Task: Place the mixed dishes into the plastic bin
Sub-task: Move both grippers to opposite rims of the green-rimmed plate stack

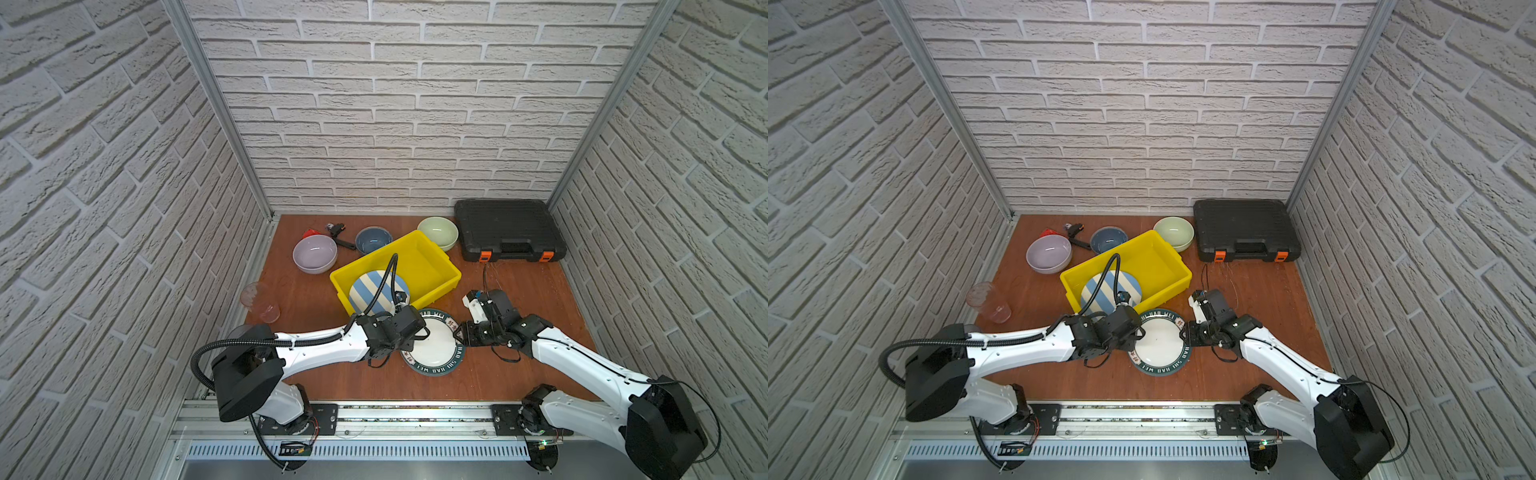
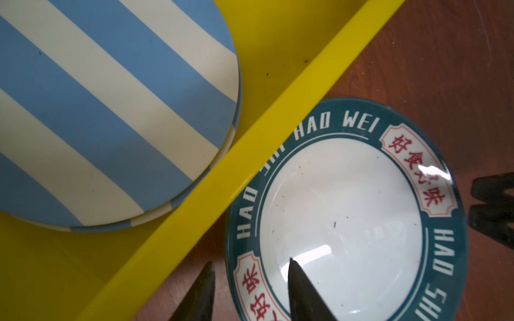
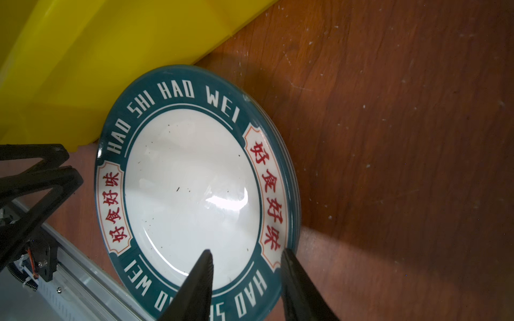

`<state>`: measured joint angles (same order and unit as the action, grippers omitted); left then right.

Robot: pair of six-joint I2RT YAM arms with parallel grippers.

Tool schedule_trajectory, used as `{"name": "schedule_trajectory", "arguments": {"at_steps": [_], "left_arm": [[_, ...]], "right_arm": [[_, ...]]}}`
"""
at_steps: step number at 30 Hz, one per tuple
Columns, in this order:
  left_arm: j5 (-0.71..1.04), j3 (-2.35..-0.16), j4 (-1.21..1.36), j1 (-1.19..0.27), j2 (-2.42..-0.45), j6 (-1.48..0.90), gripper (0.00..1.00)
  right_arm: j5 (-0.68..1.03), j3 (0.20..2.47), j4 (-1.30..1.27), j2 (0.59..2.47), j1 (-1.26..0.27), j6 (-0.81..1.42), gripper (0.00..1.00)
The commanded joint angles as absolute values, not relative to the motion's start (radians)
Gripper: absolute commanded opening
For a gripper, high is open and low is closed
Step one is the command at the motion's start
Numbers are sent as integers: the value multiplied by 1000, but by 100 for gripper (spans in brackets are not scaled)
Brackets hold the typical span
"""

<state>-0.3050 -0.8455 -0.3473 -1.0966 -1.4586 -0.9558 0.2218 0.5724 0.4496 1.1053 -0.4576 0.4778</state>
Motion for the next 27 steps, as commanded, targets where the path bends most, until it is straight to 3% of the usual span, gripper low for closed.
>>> {"name": "schedule_trajectory", "arguments": {"at_steps": [1, 15, 27], "left_arm": [[-341, -869, -343, -1104, -1474, -979, 43], [-312, -884, -322, -1112, -1519, -978, 31], [-316, -898, -342, -1117, -1551, -989, 31]], "right_arm": [[208, 553, 403, 1122, -452, 489, 41], [193, 538, 383, 1154, -451, 506, 36], [89, 565, 510, 1077, -451, 481, 36]]}}
